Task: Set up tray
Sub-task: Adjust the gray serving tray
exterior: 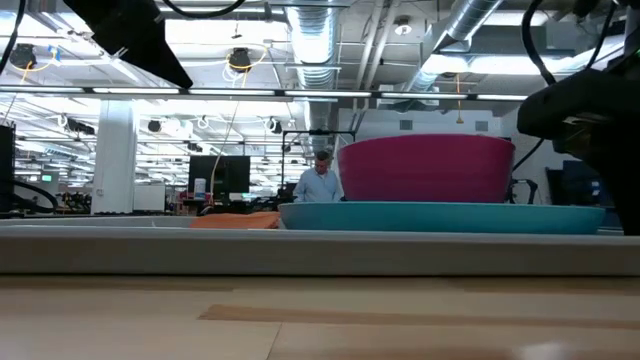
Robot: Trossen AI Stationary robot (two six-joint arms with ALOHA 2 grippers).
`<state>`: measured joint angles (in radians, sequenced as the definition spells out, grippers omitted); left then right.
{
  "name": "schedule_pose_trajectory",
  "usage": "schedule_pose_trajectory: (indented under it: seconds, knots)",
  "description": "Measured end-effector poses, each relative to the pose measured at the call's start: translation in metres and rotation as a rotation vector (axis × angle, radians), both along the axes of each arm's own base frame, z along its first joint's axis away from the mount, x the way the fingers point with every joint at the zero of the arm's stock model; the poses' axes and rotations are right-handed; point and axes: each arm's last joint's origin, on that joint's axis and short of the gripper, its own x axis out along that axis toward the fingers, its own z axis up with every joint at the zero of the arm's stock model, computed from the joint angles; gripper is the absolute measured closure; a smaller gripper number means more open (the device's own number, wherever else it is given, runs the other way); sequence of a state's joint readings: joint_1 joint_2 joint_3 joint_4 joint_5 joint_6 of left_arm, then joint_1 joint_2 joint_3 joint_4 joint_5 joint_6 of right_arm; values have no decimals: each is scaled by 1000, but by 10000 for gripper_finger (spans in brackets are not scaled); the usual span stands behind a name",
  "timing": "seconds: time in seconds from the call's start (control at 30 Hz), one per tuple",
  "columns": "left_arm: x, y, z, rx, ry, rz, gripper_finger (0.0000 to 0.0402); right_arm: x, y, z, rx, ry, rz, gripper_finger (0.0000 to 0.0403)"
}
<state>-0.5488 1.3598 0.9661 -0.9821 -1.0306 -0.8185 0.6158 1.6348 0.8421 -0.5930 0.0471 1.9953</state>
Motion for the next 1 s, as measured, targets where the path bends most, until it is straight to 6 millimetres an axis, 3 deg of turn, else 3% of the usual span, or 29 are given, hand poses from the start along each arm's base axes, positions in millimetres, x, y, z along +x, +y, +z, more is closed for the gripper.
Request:
schedule_pose_trajectory:
  seconds: [0.27, 0.6, 1.0]
  knots:
    - [0, 0, 0, 11, 13, -6, 401, 0, -1, 1, -36, -7, -8, 276]
    - [-1, 1, 0, 15, 25, -7, 402, 7, 3, 31, -111, 44, 57, 276]
    - [-1, 1, 0, 19, 21, -5, 401, -17, -13, 84, -364, 429, 101, 276]
